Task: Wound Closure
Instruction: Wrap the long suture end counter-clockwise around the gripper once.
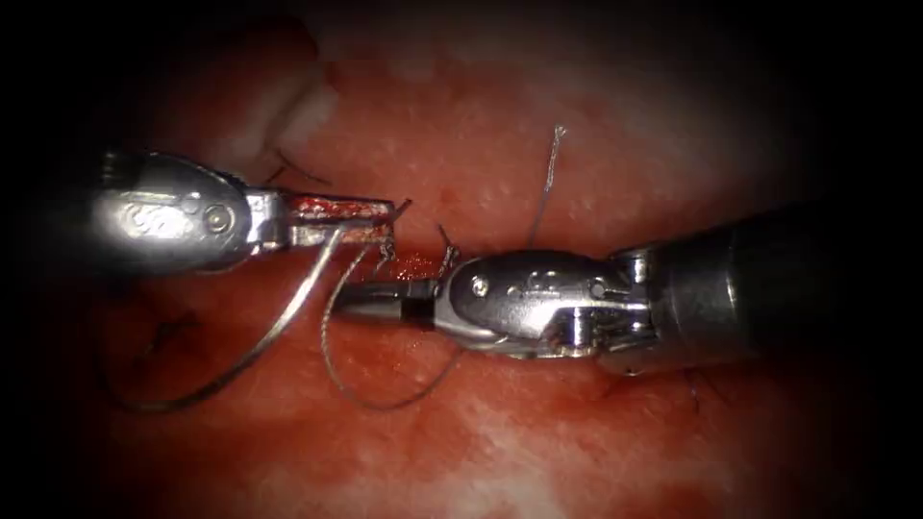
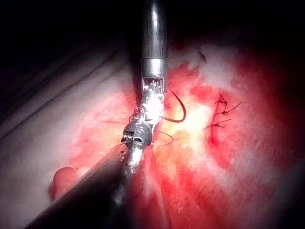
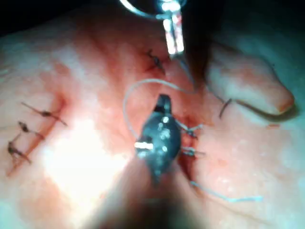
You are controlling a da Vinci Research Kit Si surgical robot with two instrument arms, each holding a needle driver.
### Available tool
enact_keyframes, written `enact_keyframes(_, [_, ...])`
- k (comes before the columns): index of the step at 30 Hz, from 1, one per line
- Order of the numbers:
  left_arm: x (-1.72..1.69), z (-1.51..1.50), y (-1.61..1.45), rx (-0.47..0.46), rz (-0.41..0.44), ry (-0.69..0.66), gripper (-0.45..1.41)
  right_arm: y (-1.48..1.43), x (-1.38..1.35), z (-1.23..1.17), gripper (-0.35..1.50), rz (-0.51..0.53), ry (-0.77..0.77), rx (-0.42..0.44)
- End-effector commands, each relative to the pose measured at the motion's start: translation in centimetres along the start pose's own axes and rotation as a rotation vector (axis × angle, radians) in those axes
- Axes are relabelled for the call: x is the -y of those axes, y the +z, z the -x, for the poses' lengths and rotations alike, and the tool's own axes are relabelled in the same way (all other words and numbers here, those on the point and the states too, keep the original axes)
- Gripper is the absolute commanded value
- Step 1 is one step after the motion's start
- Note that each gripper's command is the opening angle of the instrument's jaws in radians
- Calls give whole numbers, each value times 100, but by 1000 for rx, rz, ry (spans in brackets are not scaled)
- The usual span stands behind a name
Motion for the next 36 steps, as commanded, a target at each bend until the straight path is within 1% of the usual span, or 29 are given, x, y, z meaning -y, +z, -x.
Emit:
enact_keyframes(1, [0,3,7,-3,1,-1,-45,11,0,3,-23,2,0,-2])
enact_keyframes(4, [6,6,17,-42,9,-19,-45,27,-7,5,-18,17,-1,0])
enact_keyframes(6, [7,6,19,-43,10,-19,-45,31,-8,6,-18,19,-2,0])
enact_keyframes(7, [8,3,21,-46,12,-19,-45,39,-8,9,-16,24,-5,1])
enact_keyframes(10, [11,-4,21,-52,18,-22,-45,52,-5,13,-15,14,-5,1])
enact_keyframes(12, [13,-5,20,-55,22,-23,-45,56,-2,12,-15,8,0,0])
enact_keyframes(14, [16,-1,18,-58,26,-20,-45,58,3,9,-23,-12,8,-20])
enact_keyframes(16, [20,4,16,-60,30,-21,-45,58,9,6,-25,-29,22,-54])
enact_keyframes(17, [26,13,15,-58,29,-14,-45,58,15,3,-28,-49,37,-81])
enact_keyframes(18, [26,13,15,-58,29,-14,-45,58,15,3,-28,-49,37,-81])
enact_keyframes(19, [33,27,13,-55,28,-13,-45,55,23,0,-31,-75,52,-121])
enact_keyframes(21, [33,37,13,-55,31,-9,-45,53,27,-2,-31,-90,69,-148])
enact_keyframes(27, [29,63,15,-54,31,-1,-45,39,30,-9,-31,-139,147,-284])
enact_keyframes(28, [29,63,15,-54,31,-1,-45,39,30,-9,-31,-139,147,-284])
enact_keyframes(29, [27,71,17,-57,33,-4,-45,32,31,-13,-31,-153,169,-327])
enact_keyframes(31, [24,81,22,-67,35,-5,-45,22,31,-17,-31,-161,182,-369])
enact_keyframes(33, [23,88,25,-69,39,-3,-45,10,29,-19,-31,-151,191,-384])
enact_keyframes(34, [21,94,28,-75,40,-3,-45,-5,28,-20,-30,-132,201,-401])
enact_keyframes(36, [18,101,31,-79,43,-6,-45,-23,25,-20,-30,-110,213,-423])
